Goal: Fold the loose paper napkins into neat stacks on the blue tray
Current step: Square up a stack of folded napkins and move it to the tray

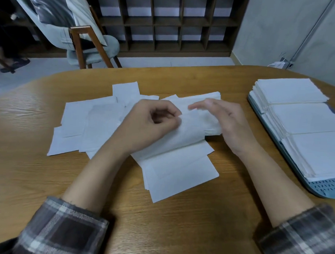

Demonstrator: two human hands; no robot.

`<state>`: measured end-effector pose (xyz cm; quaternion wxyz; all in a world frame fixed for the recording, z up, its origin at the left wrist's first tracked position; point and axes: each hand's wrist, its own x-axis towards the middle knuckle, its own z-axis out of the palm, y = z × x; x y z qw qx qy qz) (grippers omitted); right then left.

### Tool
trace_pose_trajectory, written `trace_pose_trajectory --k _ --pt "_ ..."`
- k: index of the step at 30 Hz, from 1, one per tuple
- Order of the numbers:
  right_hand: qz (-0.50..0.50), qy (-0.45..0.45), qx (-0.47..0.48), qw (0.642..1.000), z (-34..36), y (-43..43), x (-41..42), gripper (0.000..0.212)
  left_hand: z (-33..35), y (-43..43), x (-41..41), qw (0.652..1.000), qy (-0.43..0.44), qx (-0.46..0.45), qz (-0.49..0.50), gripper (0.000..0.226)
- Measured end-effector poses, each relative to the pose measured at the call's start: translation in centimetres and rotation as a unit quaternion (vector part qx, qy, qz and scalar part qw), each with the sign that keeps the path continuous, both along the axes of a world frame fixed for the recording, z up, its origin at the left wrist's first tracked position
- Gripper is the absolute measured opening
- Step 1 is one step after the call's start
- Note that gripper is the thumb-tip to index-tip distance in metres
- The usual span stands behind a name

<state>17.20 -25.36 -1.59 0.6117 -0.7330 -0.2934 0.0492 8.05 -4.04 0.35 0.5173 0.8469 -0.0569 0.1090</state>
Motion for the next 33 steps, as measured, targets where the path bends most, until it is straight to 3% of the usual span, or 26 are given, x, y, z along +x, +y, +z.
trace_pose_trajectory --k 5,8,12,16,18,26,33 --pt "-0.007 0.001 -0.043 0.999 -0.8 0.3 -0.1 0.012 -0.3 0.7 0.3 0.999 -0.006 0.002 0.037 0.007" --pt "-0.044 0.027 -0.012 0.999 -0.9 0.4 0.2 0.005 -0.3 0.7 0.4 0.998 -0.016 0.007 0.067 0.021" --pt "-0.080 0.109 0.047 0.990 -0.7 -0.1 1.0 0.015 -0.1 1.2 0.4 0.991 -0.044 -0.018 0.128 0.032" --pt "0.029 0.192 0.101 0.976 -0.1 0.1 0.4 0.012 -0.3 1.1 0.4 0.987 -0.061 -0.044 0.142 0.018" --pt "0.054 0.198 0.111 0.972 0.0 0.1 -0.1 0.011 -0.4 1.3 0.5 0.988 -0.057 -0.072 0.124 0.007" --pt "0.065 0.197 0.112 0.972 0.0 0.7 -0.6 0.041 -0.9 0.6 0.8 0.989 -0.044 -0.073 0.122 0.013" --pt "0.044 0.161 0.075 0.983 0.3 0.8 -0.7 0.031 -0.8 0.1 0.8 0.987 -0.031 -0.076 0.141 0.012"
